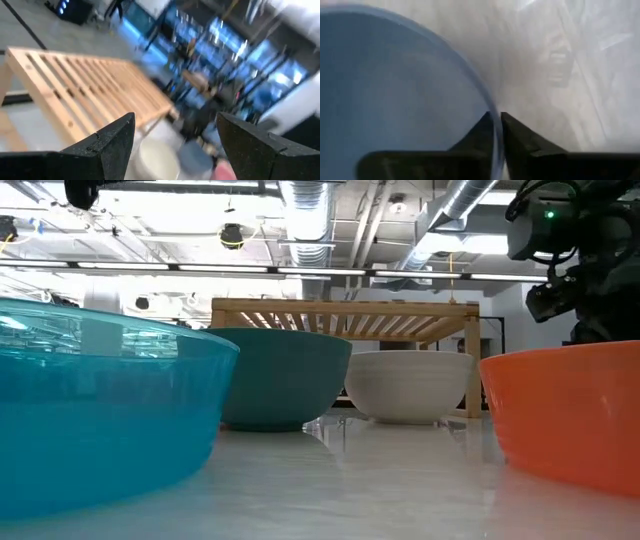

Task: Place and stack bowls onto a shelf
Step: Put the transparent pink bowl on the shelf

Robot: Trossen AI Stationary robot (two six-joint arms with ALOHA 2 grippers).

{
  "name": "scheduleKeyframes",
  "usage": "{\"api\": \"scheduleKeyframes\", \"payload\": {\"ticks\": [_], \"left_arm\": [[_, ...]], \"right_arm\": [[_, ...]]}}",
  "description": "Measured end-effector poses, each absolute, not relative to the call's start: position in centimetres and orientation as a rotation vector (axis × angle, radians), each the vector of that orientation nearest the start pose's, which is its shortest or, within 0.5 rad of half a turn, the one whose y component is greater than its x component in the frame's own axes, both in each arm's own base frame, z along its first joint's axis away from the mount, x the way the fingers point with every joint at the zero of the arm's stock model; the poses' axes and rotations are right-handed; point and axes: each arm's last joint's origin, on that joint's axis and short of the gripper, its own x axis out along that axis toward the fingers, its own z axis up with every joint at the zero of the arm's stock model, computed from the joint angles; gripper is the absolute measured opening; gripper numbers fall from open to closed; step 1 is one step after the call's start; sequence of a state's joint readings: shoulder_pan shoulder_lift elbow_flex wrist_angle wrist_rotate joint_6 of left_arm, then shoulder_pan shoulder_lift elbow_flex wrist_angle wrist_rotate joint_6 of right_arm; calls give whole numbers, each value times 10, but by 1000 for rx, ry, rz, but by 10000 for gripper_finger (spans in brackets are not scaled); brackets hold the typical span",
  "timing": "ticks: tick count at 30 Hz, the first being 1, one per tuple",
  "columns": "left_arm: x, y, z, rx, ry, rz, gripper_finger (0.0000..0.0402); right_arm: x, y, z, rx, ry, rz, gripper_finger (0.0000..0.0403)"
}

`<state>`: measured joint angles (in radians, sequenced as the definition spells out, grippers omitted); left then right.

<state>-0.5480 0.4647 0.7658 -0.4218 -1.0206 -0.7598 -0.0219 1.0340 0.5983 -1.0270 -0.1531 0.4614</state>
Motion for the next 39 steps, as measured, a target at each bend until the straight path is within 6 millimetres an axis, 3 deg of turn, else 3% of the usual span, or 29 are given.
{"api": "scheduleKeyframes", "payload": {"ticks": [3, 5, 13, 16, 21, 33, 39], "left_arm": [[93, -28, 331, -629, -4, 481, 266], [100, -32, 325, -620, 58, 478, 269], [124, -33, 302, -645, 273, 527, 321], [131, -31, 293, -649, 368, 555, 334], [138, -22, 270, -685, 649, 628, 331], [176, -1, 232, -573, 1016, 662, 323], [199, 9, 204, -479, 1164, 636, 323]], "right_arm": [[145, 2, 186, 565, 1449, -178, 37], [146, 2, 187, 614, 1448, -144, 56], [145, -2, 186, 579, 1435, -240, 227], [145, -2, 186, 588, 1427, -288, 269], [150, -3, 194, 601, 1388, -295, 280], [179, -6, 277, 569, 1086, -257, 280], [182, -7, 297, 554, 1013, -258, 280]]}}
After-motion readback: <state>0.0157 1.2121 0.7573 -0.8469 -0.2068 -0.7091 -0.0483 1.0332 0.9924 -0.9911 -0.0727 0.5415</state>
